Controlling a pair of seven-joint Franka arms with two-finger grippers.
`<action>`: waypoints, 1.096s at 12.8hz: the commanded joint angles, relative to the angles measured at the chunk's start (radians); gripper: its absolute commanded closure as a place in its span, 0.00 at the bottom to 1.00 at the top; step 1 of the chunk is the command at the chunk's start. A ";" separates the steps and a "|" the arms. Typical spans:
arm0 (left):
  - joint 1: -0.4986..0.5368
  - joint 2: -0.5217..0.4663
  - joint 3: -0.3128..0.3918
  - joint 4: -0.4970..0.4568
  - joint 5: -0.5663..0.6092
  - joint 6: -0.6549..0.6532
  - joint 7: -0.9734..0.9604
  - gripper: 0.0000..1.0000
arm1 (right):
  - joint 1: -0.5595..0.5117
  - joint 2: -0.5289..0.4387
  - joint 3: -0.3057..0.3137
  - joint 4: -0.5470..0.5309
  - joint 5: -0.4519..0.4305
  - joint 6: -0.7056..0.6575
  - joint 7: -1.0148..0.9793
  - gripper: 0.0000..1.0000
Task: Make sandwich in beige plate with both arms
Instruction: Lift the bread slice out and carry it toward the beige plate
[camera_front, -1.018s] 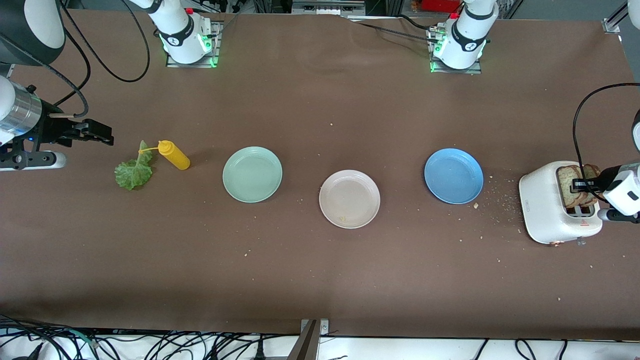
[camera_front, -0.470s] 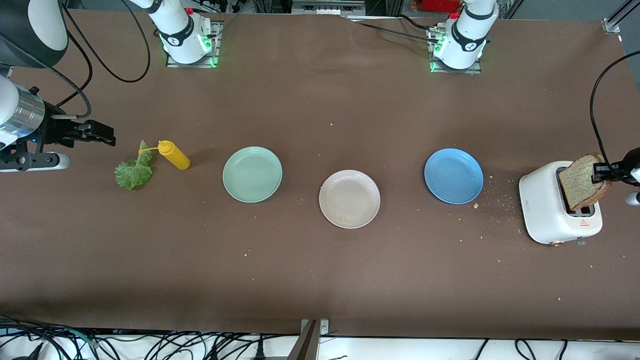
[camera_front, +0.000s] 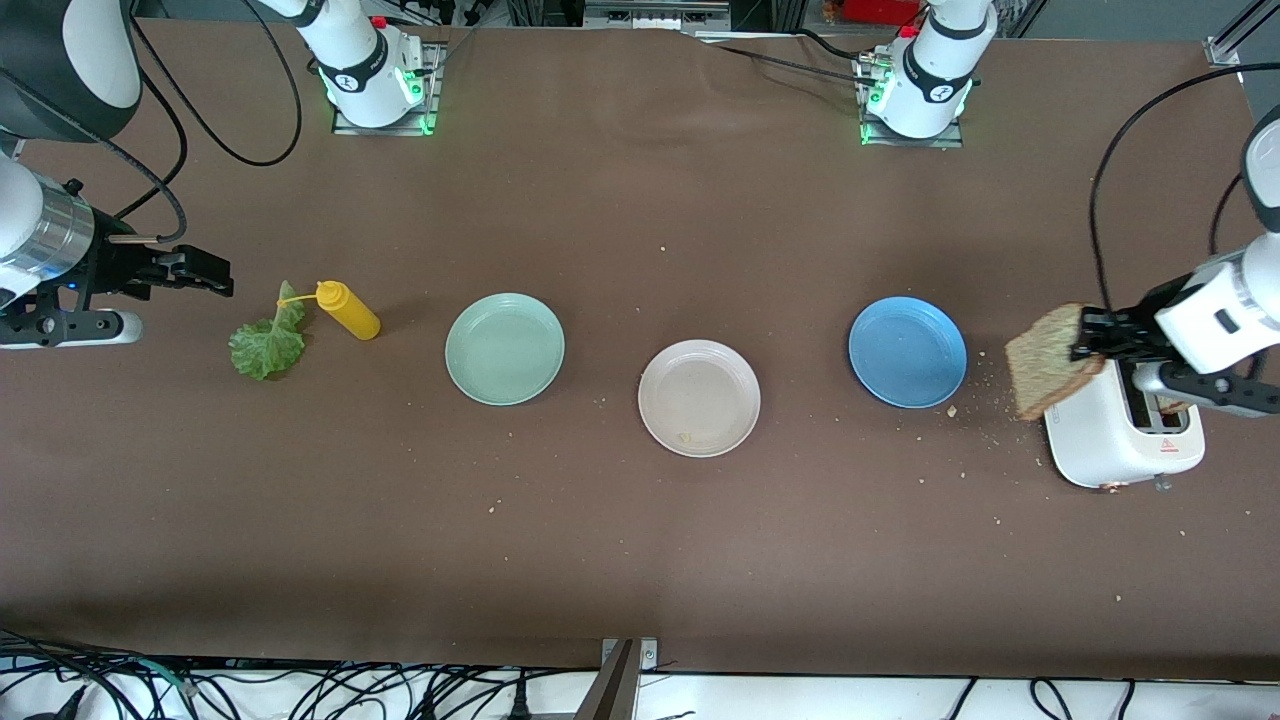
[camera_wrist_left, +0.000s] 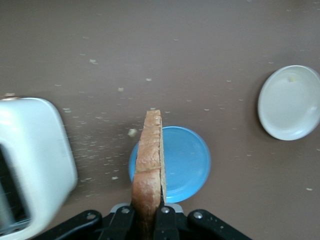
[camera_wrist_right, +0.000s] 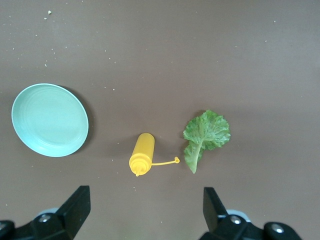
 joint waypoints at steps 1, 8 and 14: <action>-0.051 0.095 0.002 0.011 -0.179 0.002 0.005 1.00 | -0.004 -0.005 -0.004 0.004 0.023 0.008 -0.053 0.00; -0.157 0.426 0.002 0.010 -0.744 0.152 0.121 1.00 | -0.078 0.015 -0.013 -0.040 0.137 0.006 -0.660 0.00; -0.264 0.644 0.002 0.000 -1.147 0.281 0.575 1.00 | -0.247 0.056 -0.019 -0.191 0.355 0.054 -1.176 0.00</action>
